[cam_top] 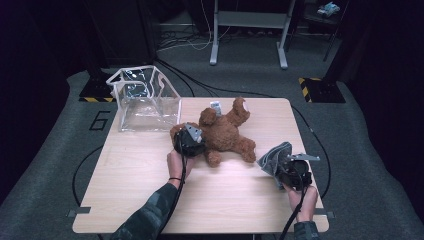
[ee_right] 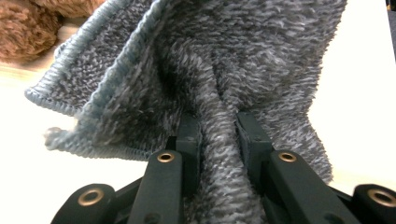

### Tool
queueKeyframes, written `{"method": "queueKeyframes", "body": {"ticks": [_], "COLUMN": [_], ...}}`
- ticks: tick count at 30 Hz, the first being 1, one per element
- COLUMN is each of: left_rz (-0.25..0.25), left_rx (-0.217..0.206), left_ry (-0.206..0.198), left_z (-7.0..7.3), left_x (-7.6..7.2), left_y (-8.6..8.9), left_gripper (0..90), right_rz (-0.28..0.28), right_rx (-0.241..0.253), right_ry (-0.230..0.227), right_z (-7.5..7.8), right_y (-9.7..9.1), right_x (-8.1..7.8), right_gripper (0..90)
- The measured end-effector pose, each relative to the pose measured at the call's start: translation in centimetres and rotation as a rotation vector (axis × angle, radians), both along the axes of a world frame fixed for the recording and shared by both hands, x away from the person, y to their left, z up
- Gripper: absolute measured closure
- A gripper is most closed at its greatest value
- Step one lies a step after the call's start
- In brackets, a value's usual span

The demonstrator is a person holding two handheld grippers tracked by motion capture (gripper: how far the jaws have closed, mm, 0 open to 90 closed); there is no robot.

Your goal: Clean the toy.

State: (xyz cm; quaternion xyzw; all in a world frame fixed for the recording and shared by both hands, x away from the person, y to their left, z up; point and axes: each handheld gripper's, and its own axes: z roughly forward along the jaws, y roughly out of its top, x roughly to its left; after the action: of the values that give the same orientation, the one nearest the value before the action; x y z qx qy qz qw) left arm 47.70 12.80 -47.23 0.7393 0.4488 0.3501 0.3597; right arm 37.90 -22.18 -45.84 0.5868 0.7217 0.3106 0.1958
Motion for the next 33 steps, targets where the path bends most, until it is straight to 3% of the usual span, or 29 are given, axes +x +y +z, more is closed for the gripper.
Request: {"method": "queueKeyframes", "body": {"ticks": [1, 4, 8, 10, 13, 17, 22, 26, 33], "left_rz": [-0.015, -0.073, -0.138, -0.172, -0.205, -0.251, -0.310, -0.335, -0.306], "left_rx": [-0.023, -0.015, -0.086, -0.113, -0.115, -0.125, -0.179, -0.206, -0.250], "left_ry": [-0.005, -0.002, 0.024, 0.037, 0.040, 0.047, 0.078, 0.101, 0.127], "left_z": [-0.2, -0.2, 0.0, 0.2, 0.3, 0.3, 0.4, 0.5, 0.6], "left_x": [0.1, 0.3, 0.5, 0.5, 0.5, 0.3, -0.3, -0.8, -2.2], "left_y": [0.3, 0.5, 1.5, 2.0, 2.2, 1.9, 0.8, -0.4, -3.2], "left_gripper": [40.3, 51.2, 60.6, 62.6, 64.4, 65.9, 65.8, 65.4, 65.2], "right_rz": [-0.005, -0.004, 0.009, 0.011, 0.023, 0.033, 0.048, 0.076, 0.146], "right_rx": [0.002, 0.000, -0.001, -0.002, -0.004, -0.007, -0.014, -0.020, -0.049], "right_ry": [0.003, 0.000, -0.009, -0.009, -0.016, -0.024, -0.044, -0.067, -0.099], "right_z": [0.0, 0.1, 0.3, 0.5, 0.9, 1.4, 2.0, 2.9, 4.2], "right_y": [0.0, 0.1, 0.4, 0.6, 1.1, 1.7, 2.5, 3.7, 7.4], "right_x": [0.0, 0.0, 0.2, 0.4, 0.7, 0.9, 1.2, 1.6, 2.7], "right_gripper": [74.0, 74.0, 74.1, 74.1, 74.1, 74.1, 74.2, 74.3, 74.5]}}
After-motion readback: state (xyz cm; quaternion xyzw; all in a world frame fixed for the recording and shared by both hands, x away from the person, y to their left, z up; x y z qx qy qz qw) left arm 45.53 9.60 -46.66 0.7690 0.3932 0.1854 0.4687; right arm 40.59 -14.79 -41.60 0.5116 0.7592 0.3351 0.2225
